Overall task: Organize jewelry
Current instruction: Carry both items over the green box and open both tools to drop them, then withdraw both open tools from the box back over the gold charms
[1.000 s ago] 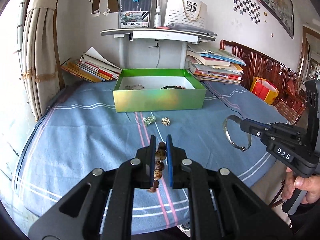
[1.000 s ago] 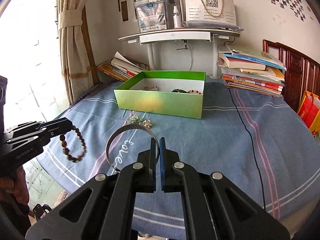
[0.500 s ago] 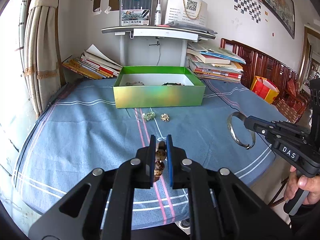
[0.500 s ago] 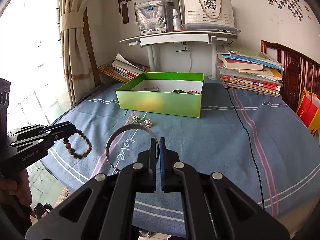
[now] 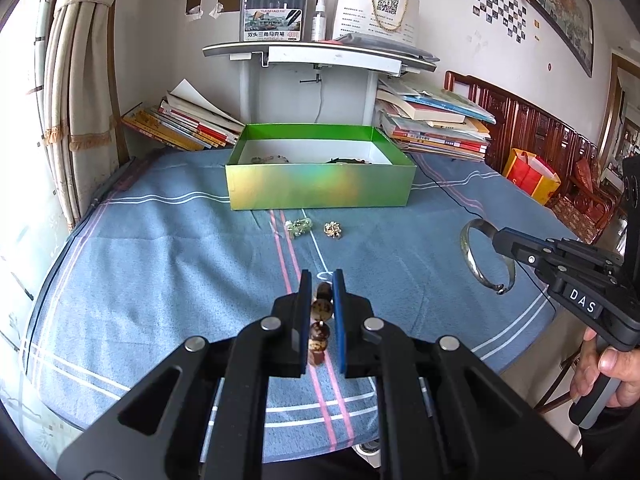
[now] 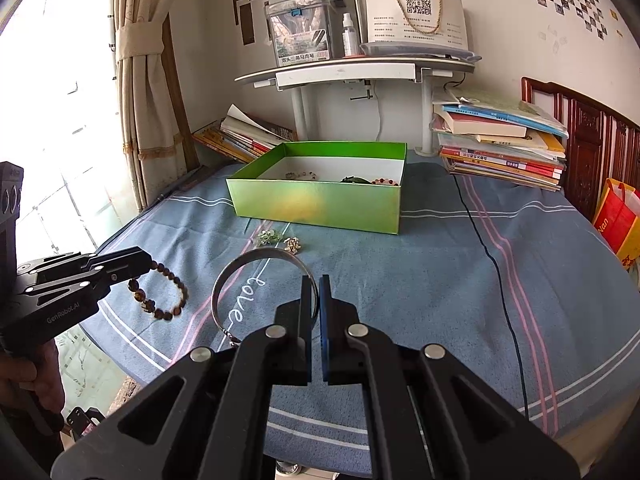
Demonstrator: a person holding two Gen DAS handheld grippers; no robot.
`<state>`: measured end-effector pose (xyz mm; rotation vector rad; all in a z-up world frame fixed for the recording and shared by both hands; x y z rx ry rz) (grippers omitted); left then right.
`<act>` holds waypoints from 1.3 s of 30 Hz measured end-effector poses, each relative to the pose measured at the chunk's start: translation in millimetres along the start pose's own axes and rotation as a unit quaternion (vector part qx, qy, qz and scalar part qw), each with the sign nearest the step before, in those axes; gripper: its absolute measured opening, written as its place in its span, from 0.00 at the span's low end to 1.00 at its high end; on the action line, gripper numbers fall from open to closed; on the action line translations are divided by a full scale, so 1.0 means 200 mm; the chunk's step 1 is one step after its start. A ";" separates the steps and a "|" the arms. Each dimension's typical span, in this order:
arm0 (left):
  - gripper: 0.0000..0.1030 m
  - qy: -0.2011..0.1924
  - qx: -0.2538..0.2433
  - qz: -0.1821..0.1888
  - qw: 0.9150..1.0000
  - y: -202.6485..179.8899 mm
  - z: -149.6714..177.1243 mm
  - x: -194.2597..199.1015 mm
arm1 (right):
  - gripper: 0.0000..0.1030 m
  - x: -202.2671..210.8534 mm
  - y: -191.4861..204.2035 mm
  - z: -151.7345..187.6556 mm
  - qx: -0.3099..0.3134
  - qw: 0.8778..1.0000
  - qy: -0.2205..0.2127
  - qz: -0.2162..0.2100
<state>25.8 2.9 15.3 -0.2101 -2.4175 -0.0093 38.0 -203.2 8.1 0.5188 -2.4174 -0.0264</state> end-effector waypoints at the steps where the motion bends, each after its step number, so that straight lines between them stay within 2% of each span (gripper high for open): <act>1: 0.10 0.001 0.001 0.000 1.000 0.00 0.00 -0.01 | 0.03 -0.01 0.00 0.00 0.000 1.000 0.001 0.000; 7: 0.10 0.004 0.000 0.001 1.000 0.01 -0.04 -0.06 | 0.03 -0.06 -0.02 -0.05 0.003 1.000 0.004 0.002; 13: 0.10 0.001 -0.014 0.001 1.000 0.00 -0.20 -0.14 | 0.04 -0.14 -0.05 -0.19 0.011 1.000 -0.005 0.004; 20: 0.10 -0.011 -0.029 -0.003 1.000 0.00 -0.60 -0.34 | 0.04 -0.38 -0.13 -0.51 0.018 1.000 -0.009 0.008; 25: 0.10 0.002 -0.028 -0.015 0.999 0.04 -0.93 -0.65 | 0.04 -0.69 -0.23 -0.78 0.008 1.000 0.012 0.020; 28: 0.11 0.015 -0.024 -0.015 0.999 0.06 -1.06 -0.84 | 0.04 -0.89 -0.30 -0.93 -0.013 0.999 0.017 0.030; 30: 0.36 0.025 -0.028 -0.024 0.999 0.08 -1.12 -0.98 | 0.09 -0.99 -0.33 -1.00 -0.018 0.999 0.017 0.034; 31: 0.66 0.021 -0.025 -0.036 0.999 0.09 -1.13 -1.00 | 0.21 -1.02 -0.36 -1.02 -0.025 0.999 0.015 0.032; 32: 0.73 0.001 -0.013 -0.062 0.998 0.13 -1.13 -1.01 | 0.35 -1.02 -0.38 -1.02 -0.036 0.999 0.009 0.037; 34: 0.73 -0.008 0.009 -0.069 0.998 0.18 -1.09 -0.95 | 0.44 -0.91 -0.42 -0.98 -0.054 0.998 -0.021 0.027; 36: 0.76 -0.021 0.017 -0.056 0.998 0.22 -1.03 -0.84 | 0.48 -0.78 -0.42 -0.92 -0.052 0.997 -0.046 0.022; 38: 0.86 -0.042 0.019 -0.061 0.997 0.23 -0.92 -0.71 | 0.54 -0.61 -0.42 -0.80 -0.054 0.997 -0.062 0.009; 39: 0.86 -0.048 0.017 -0.062 0.997 0.23 -0.86 -0.65 | 0.56 -0.56 -0.41 -0.77 -0.057 0.996 -0.065 0.004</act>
Point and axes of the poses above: each gripper's, at about its wrist camera, not at the fingertips, and x roughly against the way its jaws point, y to its left, z to its underside, the point moved 1 cm from there along -x, roughly the way its jaws point, and after that the axes turned 5 degrees about y, right-handed, at the moved point
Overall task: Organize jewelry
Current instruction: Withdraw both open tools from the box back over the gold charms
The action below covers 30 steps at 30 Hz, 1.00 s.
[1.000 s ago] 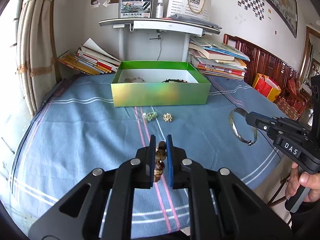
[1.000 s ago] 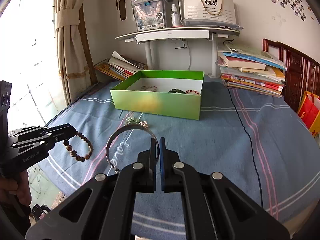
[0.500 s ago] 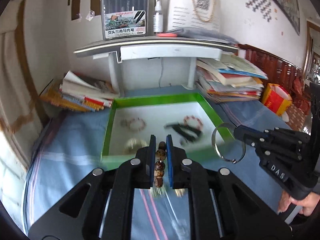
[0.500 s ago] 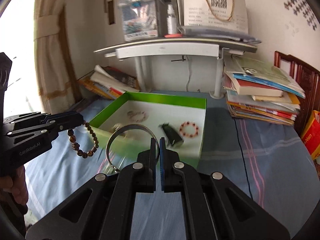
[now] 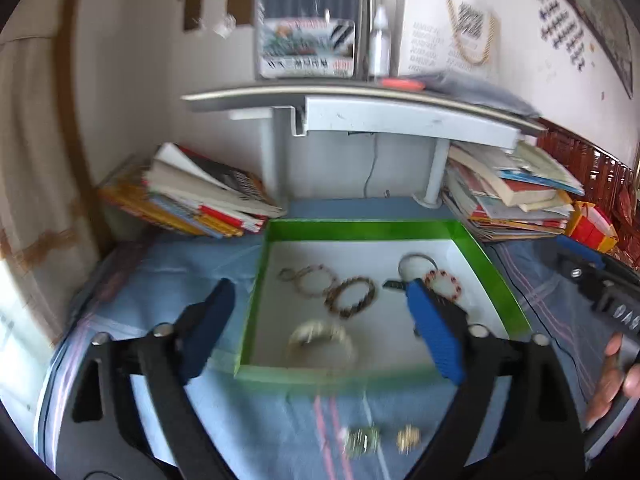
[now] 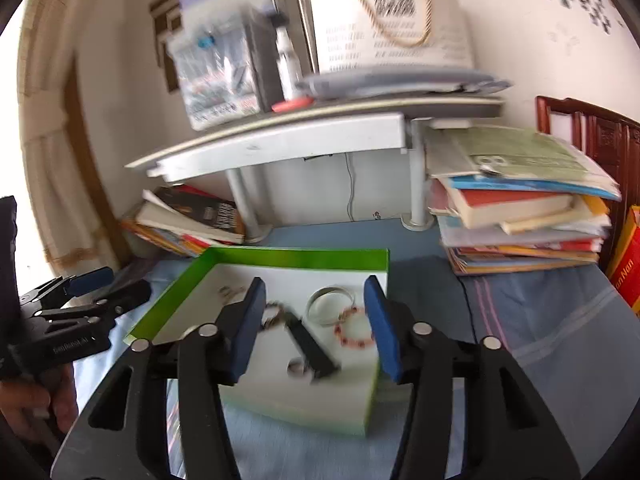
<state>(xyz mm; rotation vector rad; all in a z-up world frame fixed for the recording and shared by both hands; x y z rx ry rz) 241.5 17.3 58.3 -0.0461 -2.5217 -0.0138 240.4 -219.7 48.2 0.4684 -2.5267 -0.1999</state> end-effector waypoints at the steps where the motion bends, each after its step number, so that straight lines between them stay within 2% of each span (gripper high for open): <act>1: 0.87 -0.003 0.000 -0.001 1.000 0.01 0.05 0.06 | 0.59 0.08 0.00 0.05 -0.005 1.000 -0.005 -0.006; 4: 0.88 -0.004 0.010 0.011 1.000 0.01 0.27 0.26 | 0.59 0.28 0.03 0.20 -0.004 1.000 -0.009 -0.016; 7: 0.89 0.010 0.013 0.001 1.000 0.00 0.45 0.38 | 0.59 0.45 0.08 0.34 -0.009 1.000 -0.010 -0.019; 10: 0.89 0.027 0.020 0.009 0.999 -0.02 0.59 0.48 | 0.61 0.56 0.16 0.47 0.004 1.000 0.001 -0.013; 13: 0.89 0.036 0.001 -0.007 0.999 -0.07 0.72 0.55 | 0.63 0.63 0.25 0.59 0.035 0.999 0.018 -0.014; 21: 0.89 0.037 0.007 -0.010 0.999 -0.10 0.89 0.69 | 0.63 0.75 0.34 0.80 0.060 0.998 0.025 -0.005; 30: 0.89 0.031 0.001 -0.001 1.000 -0.11 0.91 0.77 | 0.63 0.82 0.36 0.82 0.057 0.998 0.016 -0.003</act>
Point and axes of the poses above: each gripper's, at about its wrist camera, not at the fingertips, and x roughly against the way its jaws point, y to its left, z to its underside, the point moved 1 cm from there along -x, roughly the way its jaws point, and after that the axes turned 5 degrees about y, right-handed, at the moved point
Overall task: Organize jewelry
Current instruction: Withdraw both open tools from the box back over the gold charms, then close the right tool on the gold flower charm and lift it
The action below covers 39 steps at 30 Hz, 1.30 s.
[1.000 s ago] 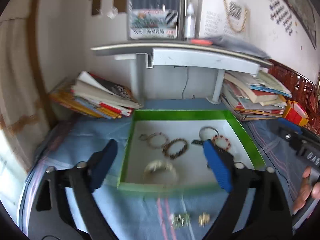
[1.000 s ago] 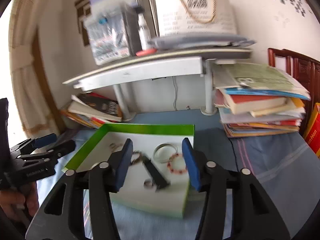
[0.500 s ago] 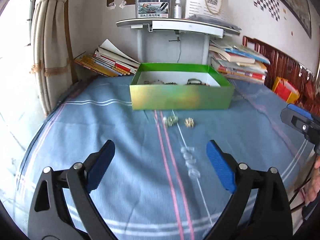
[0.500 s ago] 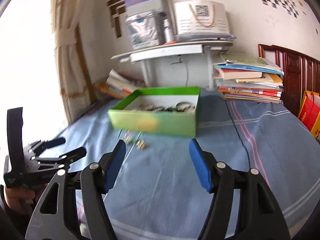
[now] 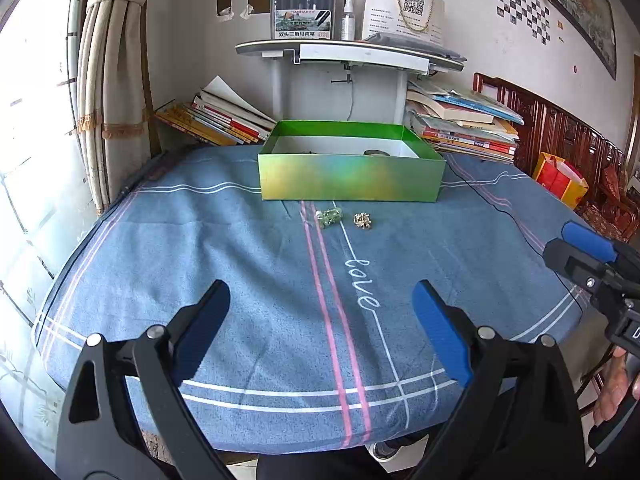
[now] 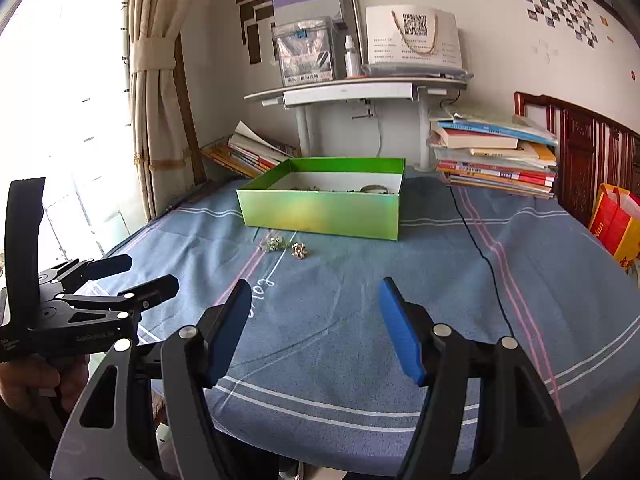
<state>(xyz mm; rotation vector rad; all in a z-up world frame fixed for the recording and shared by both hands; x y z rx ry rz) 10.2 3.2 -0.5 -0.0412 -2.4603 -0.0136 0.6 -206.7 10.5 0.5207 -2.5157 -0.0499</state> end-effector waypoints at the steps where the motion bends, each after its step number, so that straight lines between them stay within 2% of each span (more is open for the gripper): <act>1: 0.89 0.000 0.000 0.000 1.000 0.00 0.00 0.00 | 0.63 0.01 0.00 0.00 0.001 1.000 -0.002 0.000; 7: 0.89 0.003 0.007 0.001 1.000 0.04 -0.01 -0.03 | 0.63 -0.11 0.02 -0.05 0.015 1.000 0.018 -0.001; 9: 0.89 0.006 0.011 0.000 1.000 0.06 -0.02 -0.05 | 0.63 -0.19 0.03 -0.08 0.027 0.999 0.036 0.007; 12: 0.89 0.010 0.020 -0.003 1.000 0.10 -0.04 -0.09 | 0.63 -0.44 0.05 -0.16 0.047 0.995 0.084 0.008; 16: 0.89 0.015 0.025 -0.007 1.000 0.14 -0.07 -0.14 | 0.48 -0.75 0.11 -0.22 0.075 0.987 0.140 0.001; 20: 0.89 0.022 0.031 -0.015 0.999 0.20 -0.10 -0.20 | 0.40 -1.04 0.15 -0.27 0.086 0.978 0.188 0.007; 26: 0.89 0.032 0.038 -0.021 0.999 0.26 -0.17 -0.30 | 0.27 -1.24 0.22 -0.27 0.091 0.970 0.225 -0.003; 27: 0.89 0.033 0.038 -0.020 0.999 0.26 -0.18 -0.31 | 0.17 -1.27 0.22 -0.26 0.092 0.969 0.229 0.000; 31: 0.89 0.042 0.027 -0.011 0.999 0.24 -0.23 -0.40 | 0.16 -1.20 0.17 -0.28 0.066 0.975 0.214 -0.013; 36: 0.88 0.064 -0.015 0.008 0.998 0.09 -0.31 -0.59 | 0.16 -0.95 0.06 -0.28 0.026 0.984 0.174 -0.018; 39: 0.75 0.085 -0.038 0.021 0.995 -0.02 -0.37 -0.74 | 0.16 -0.80 0.01 -0.26 0.011 0.987 0.157 -0.018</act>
Point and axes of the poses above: each gripper's, at about its wrist camera, not at the fingertips, and x roughly against the way its jaws point, y to its left, z to its underside, the point moved 1 cm from there along -x, roughly the way its jaws point, and after that the axes turned 5 degrees about y, right-handed, at the moved point
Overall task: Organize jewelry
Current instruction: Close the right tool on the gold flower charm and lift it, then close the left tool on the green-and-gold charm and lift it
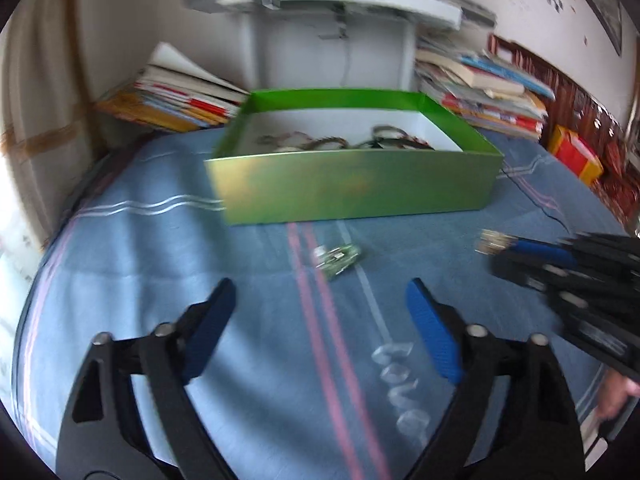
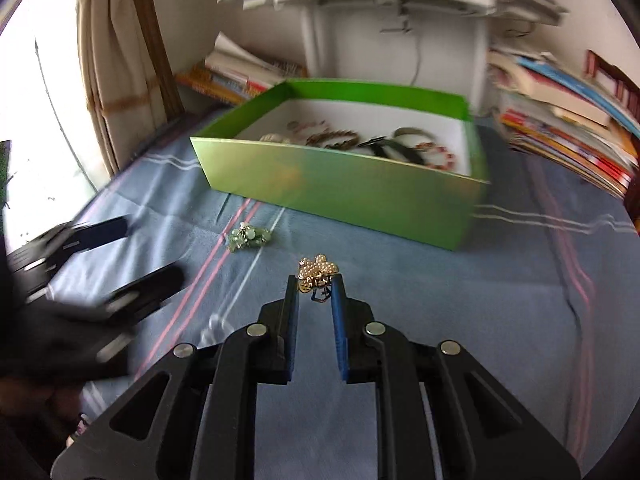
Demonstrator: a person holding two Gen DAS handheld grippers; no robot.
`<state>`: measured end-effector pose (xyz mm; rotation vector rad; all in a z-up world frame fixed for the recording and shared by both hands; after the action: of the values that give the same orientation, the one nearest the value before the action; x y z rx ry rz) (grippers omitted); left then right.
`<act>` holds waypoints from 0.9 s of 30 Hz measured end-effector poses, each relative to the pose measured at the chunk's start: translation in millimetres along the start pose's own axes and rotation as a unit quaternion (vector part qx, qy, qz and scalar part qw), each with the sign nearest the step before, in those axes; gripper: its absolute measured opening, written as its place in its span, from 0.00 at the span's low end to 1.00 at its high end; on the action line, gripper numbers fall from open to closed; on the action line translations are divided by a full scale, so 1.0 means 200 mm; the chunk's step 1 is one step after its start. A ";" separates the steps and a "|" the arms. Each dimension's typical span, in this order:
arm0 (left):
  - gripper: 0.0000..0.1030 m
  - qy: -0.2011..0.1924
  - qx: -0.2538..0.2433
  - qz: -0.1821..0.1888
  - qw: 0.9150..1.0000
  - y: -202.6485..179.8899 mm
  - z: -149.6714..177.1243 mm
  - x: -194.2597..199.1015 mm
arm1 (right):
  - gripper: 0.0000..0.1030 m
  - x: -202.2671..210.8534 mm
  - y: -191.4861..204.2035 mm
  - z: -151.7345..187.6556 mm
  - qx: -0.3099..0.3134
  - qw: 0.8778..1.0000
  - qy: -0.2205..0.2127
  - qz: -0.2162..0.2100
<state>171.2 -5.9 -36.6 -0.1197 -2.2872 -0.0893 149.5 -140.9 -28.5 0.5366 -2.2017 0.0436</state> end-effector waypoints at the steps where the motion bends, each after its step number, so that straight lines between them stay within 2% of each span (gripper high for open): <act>1: 0.66 0.006 -0.003 0.003 1.000 -0.02 -0.02 -0.03 | 0.16 0.04 -0.02 0.03 -0.004 1.000 -0.001 0.002; 3: 0.55 0.028 -0.014 0.014 0.999 -0.06 -0.06 -0.13 | 0.16 0.09 -0.04 0.06 -0.011 1.000 -0.003 0.004; 4: 0.38 0.041 -0.017 0.015 0.999 -0.07 -0.07 -0.18 | 0.16 0.11 -0.05 0.08 -0.014 1.000 -0.004 0.005; 5: 0.13 0.057 -0.018 0.017 0.998 -0.08 -0.08 -0.23 | 0.16 0.13 -0.05 0.10 -0.013 1.000 -0.005 0.005; 6: 0.02 0.067 -0.010 0.023 0.997 -0.07 -0.07 -0.25 | 0.16 0.15 -0.05 0.11 -0.012 1.000 -0.007 0.006; 7: 0.00 0.069 0.001 0.029 0.997 -0.05 -0.07 -0.26 | 0.16 0.16 -0.05 0.11 -0.012 1.000 -0.010 0.006; 11: 0.00 0.017 0.032 0.051 0.998 0.02 0.00 -0.04 | 0.16 0.20 -0.01 0.15 -0.001 1.000 -0.020 -0.002; 14: 0.00 -0.001 0.036 0.049 0.998 0.06 0.06 0.12 | 0.16 0.21 0.01 0.17 0.005 1.000 -0.023 -0.015; 16: 0.01 0.006 0.027 0.039 0.999 0.07 0.08 0.15 | 0.16 0.21 0.02 0.17 0.007 0.999 -0.027 -0.020; 17: 0.12 0.009 0.023 0.031 0.999 0.06 0.08 0.15 | 0.16 0.21 0.03 0.17 0.008 0.999 -0.027 -0.022; 18: 0.29 0.015 0.020 0.020 0.999 0.05 0.06 0.12 | 0.16 0.21 0.03 0.17 0.008 0.999 -0.027 -0.024; 19: 0.65 0.010 0.021 0.011 1.000 0.04 0.04 0.11 | 0.16 0.22 0.03 0.17 0.008 0.999 -0.029 -0.024; 20: 0.74 -0.001 0.022 0.009 1.000 0.04 0.03 0.10 | 0.16 0.22 0.03 0.17 0.009 0.999 -0.031 -0.026; 21: 0.74 -0.010 0.023 0.010 1.000 0.02 0.00 0.08 | 0.16 0.23 0.03 0.17 0.009 0.999 -0.032 -0.026; 24: 0.66 0.002 0.019 0.023 1.000 -0.04 -0.07 -0.02 | 0.16 0.25 0.01 0.19 0.004 0.999 -0.035 -0.024; 27: 0.46 0.029 0.024 0.021 0.999 -0.07 -0.14 -0.16 | 0.16 0.27 -0.02 0.21 -0.003 0.999 -0.035 -0.020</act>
<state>211.6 -24.2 -41.3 -0.1395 -2.2267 -0.0158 90.2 -173.2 -14.9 0.5866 -2.2569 -0.0015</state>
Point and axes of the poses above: each gripper's, at about its wrist camera, not at the fingertips, and x roughly against the way its jaws point, y to its left, z to its underside, the point moved 1 cm from there along -x, roughly the way its jaws point, and after that the axes turned 5 degrees about y, right-handed, at the moved point
